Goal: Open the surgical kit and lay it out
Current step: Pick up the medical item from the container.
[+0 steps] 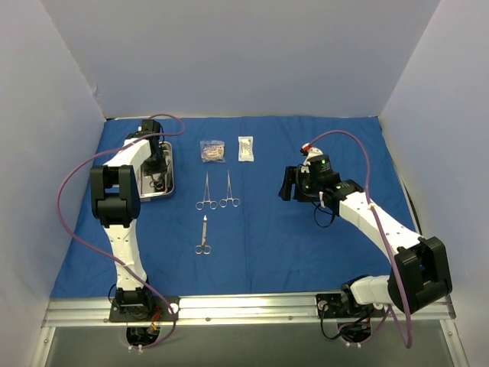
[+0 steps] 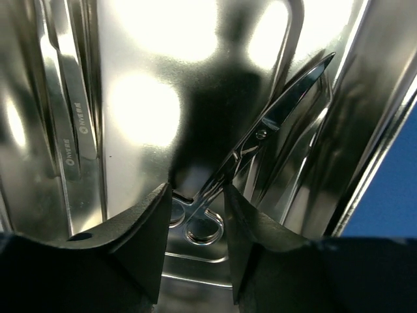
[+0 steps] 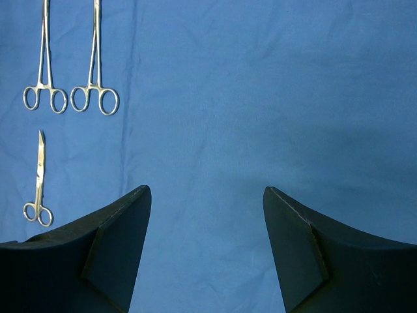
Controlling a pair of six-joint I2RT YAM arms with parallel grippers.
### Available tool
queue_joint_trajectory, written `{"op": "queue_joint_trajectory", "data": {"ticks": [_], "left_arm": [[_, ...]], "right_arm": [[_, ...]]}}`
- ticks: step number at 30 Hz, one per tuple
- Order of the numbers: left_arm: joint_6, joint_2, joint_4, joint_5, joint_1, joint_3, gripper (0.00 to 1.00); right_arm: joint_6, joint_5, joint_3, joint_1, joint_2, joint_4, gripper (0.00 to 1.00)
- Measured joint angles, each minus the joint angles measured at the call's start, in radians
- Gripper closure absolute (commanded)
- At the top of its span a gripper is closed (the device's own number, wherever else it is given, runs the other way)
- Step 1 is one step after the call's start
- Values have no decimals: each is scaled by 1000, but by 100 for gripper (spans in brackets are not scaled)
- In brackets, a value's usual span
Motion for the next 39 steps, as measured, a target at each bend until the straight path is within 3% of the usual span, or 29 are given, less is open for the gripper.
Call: {"op": "queue_joint_trajectory", "data": {"ticks": [10, 23, 31, 39], "left_arm": [[-31, 0, -3, -19, 41, 0, 56], [-27, 5, 9, 63, 59, 83, 38], [54, 97, 55, 110, 59, 226, 37], [167, 142, 65, 153, 59, 245, 39]], "right_arm": [[3, 1, 0, 0, 2, 1, 35], [6, 1, 19, 0, 5, 0, 35], [9, 7, 32, 0, 5, -2, 35], [12, 15, 38, 0, 5, -9, 35]]}}
